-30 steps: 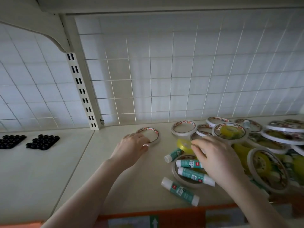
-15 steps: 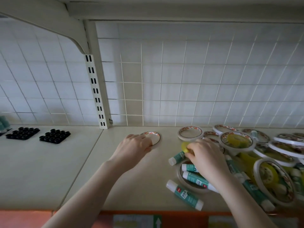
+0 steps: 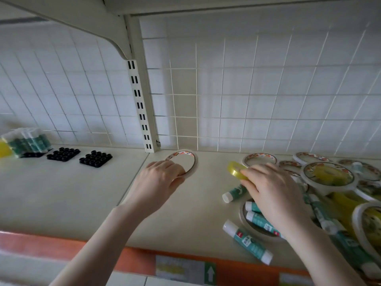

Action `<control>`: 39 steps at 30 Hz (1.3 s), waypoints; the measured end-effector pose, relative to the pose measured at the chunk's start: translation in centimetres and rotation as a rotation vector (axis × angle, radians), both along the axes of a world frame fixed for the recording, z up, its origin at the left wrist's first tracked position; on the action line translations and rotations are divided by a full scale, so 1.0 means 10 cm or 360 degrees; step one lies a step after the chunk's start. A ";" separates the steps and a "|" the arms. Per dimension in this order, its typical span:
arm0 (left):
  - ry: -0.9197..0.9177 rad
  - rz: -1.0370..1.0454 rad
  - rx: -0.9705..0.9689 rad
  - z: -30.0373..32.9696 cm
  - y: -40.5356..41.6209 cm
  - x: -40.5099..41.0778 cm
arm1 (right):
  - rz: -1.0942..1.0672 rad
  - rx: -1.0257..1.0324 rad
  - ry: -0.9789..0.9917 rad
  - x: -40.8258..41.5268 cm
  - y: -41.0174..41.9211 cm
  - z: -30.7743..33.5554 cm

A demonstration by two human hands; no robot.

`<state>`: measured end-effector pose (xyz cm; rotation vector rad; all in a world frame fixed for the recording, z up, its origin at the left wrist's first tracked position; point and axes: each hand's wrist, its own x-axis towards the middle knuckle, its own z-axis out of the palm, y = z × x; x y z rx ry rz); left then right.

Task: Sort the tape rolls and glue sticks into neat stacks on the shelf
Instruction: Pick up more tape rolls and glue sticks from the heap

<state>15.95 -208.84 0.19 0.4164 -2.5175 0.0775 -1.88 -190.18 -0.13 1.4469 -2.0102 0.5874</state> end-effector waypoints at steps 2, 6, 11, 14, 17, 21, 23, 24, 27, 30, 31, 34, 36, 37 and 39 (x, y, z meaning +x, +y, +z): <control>0.0015 0.0020 -0.0001 0.02 -0.03 0.10 | 0.0059 -0.0012 0.0022 0.07 -0.04 0.00; 0.0064 0.0066 0.0041 0.09 -0.16 0.37 | 0.0112 -0.0065 0.0076 0.28 -0.23 0.00; 0.0108 0.0122 0.0019 0.14 -0.48 0.96 | 0.0210 -0.0139 0.0187 0.74 -0.70 0.01; 0.0074 0.0187 0.0001 0.14 -0.75 1.47 | 0.0278 -0.0177 0.0219 1.16 -1.09 0.01; 0.0020 0.0217 0.0005 0.13 -1.12 2.06 | 0.0333 -0.0220 0.0255 1.64 -1.51 -0.03; 0.0011 0.0283 0.0001 0.11 -1.67 2.85 | 0.0439 -0.0186 0.0255 2.26 -2.13 -0.06; 0.0016 0.0314 -0.0021 0.12 -1.93 3.22 | 0.0480 -0.0184 0.0286 2.53 -2.43 -0.06; 0.0017 0.0323 -0.0029 0.13 -2.05 3.38 | 0.0498 -0.0181 0.0295 2.65 -2.57 -0.05; 0.0014 0.0358 -0.0018 0.15 -2.38 3.80 | 0.0528 -0.0170 0.0319 3.00 -2.94 0.01; 0.0003 0.0390 0.0000 0.15 -2.67 4.13 | 0.0584 -0.0176 0.0317 3.27 -3.30 0.09; 0.0009 0.0401 0.0020 0.14 -2.77 4.22 | 0.0618 -0.0182 0.0323 3.34 -3.42 0.11; 0.0041 0.0450 0.0085 0.11 -3.06 4.47 | 0.0677 -0.0148 0.0330 3.52 -3.80 0.14; 0.0059 0.0489 0.0095 0.08 -3.24 4.61 | 0.0695 -0.0117 0.0352 3.61 -4.08 0.15; 0.0071 0.0498 0.0085 0.08 -3.33 4.67 | 0.0706 -0.0112 0.0361 3.65 -4.22 0.15; 0.0076 0.0511 0.0059 0.08 -3.53 4.79 | 0.0737 -0.0132 0.0357 3.74 -4.51 0.18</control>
